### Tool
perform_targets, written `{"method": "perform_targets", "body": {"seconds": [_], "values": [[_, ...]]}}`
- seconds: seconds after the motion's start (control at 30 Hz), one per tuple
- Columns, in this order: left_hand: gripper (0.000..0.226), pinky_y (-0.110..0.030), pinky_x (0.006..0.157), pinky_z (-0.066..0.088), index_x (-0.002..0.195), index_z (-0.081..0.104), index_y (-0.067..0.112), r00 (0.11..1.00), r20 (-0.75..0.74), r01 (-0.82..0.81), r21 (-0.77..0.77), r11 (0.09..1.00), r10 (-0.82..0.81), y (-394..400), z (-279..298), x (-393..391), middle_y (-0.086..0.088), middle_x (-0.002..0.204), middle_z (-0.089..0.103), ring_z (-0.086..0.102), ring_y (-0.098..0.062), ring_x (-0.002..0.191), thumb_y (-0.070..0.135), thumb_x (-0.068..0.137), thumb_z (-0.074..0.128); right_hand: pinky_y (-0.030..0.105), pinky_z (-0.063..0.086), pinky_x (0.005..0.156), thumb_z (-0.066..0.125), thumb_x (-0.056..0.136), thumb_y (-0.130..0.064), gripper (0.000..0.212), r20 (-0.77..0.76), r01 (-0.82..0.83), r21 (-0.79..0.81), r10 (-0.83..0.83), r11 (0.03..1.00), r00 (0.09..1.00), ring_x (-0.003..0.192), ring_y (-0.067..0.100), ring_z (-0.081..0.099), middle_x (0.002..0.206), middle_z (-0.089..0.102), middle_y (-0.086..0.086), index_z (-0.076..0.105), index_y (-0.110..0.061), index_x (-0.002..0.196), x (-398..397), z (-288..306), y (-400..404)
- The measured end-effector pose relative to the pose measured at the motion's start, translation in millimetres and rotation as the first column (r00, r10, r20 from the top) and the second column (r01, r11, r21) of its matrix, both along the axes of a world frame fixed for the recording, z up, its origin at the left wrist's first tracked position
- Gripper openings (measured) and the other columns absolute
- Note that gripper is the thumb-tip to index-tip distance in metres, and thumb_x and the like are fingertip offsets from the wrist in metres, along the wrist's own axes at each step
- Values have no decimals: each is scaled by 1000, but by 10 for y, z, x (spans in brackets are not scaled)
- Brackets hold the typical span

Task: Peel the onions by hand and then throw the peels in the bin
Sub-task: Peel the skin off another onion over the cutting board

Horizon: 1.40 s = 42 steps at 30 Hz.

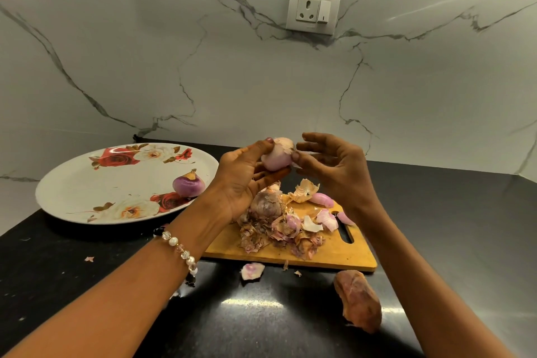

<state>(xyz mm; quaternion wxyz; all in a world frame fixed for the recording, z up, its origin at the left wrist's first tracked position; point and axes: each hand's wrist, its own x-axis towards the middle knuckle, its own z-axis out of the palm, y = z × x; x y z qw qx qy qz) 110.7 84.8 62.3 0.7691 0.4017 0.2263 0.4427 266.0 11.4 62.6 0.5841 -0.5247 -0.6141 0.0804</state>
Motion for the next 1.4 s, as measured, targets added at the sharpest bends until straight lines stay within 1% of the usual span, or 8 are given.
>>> {"method": "perform_targets", "body": {"seconds": [0.07, 0.13, 0.33, 0.5, 0.63, 0.77, 0.93, 1.4], "values": [[19, -39, 73, 59, 102, 60, 2, 1000, 2, -14, -27, 1000, 14, 14, 12, -12, -24, 104, 64, 68, -36, 96, 12, 87, 65, 29, 61, 72, 74, 71, -26, 58, -39, -44, -46, 42, 998, 998, 88, 18, 73, 102, 72, 10, 60, -4, 123, 15, 3, -5], [16, -38, 73, 58, 100, 61, 4, 1000, -2, -1, -47, 999, 1, 11, 31, -21, -26, 107, 63, 68, -36, 95, 13, 87, 65, 27, 60, 69, 74, 75, -16, 40, 0, -25, -4, 25, 1000, 1000, 80, 17, 73, 94, 73, 10, 66, -4, 112, 4, -14, 4], [20, -23, 56, 58, 103, 60, 9, 999, 18, 44, -99, 994, -42, 9, 45, -41, -19, 99, 64, 69, -24, 71, 24, 91, 60, 27, 60, 68, 72, 84, -3, 18, -99, 247, 138, -235, 959, 967, 72, 15, 72, 87, 73, 8, 71, -4, 101, 183, 1, -3], [14, -30, 65, 60, 98, 60, 10, 999, -31, 22, -48, 999, -24, 17, 20, -25, -19, 103, 63, 69, -28, 83, 20, 89, 63, 12, 53, 69, 72, 86, -15, 17, 180, 267, 198, -302, 943, 936, 74, 5, 68, 90, 74, 3, 75, -7, 100, 152, 37, -24], [26, -35, 67, 61, 107, 60, 4, 997, -74, 11, 48, 999, -8, 33, -16, 0, -20, 109, 63, 69, -30, 90, 15, 85, 67, 24, 55, 72, 76, 82, -14, 17, 351, 189, 256, -274, 948, 896, 87, 14, 64, 94, 71, -3, 76, -12, 99, 64, 29, -2], [58, -39, 67, 60, 126, 53, 1, 997, -75, 16, 85, 996, -10, 37, -36, 7, -21, 116, 62, 71, -30, 89, 16, 74, 73, 27, 51, 69, 79, 80, -16, 25, 502, 183, 293, -314, 938, 806, 88, 19, 60, 95, 72, 5, 75, -8, 103, 16, -14, 17], [75, -41, 67, 60, 130, 48, 3, 996, -94, 18, 121, 993, -7, 26, -46, 14, -21, 118, 61, 71, -32, 88, 20, 63, 76, 13, 54, 80, 78, 80, -9, 28, 423, 133, 239, -226, 962, 877, 87, 16, 68, 103, 72, 10, 72, -1, 107, 2, -48, 11], [75, -40, 66, 60, 130, 49, 4, 997, -78, 11, 105, 994, -2, 30, -51, 17, -21, 120, 59, 71, -33, 89, 20, 61, 76, 9, 52, 77, 75, 81, -4, 23, 281, 131, 219, -191, 967, 941, 84, 2, 66, 101, 68, 3, 72, 3, 103, -17, -56, 21]]}}
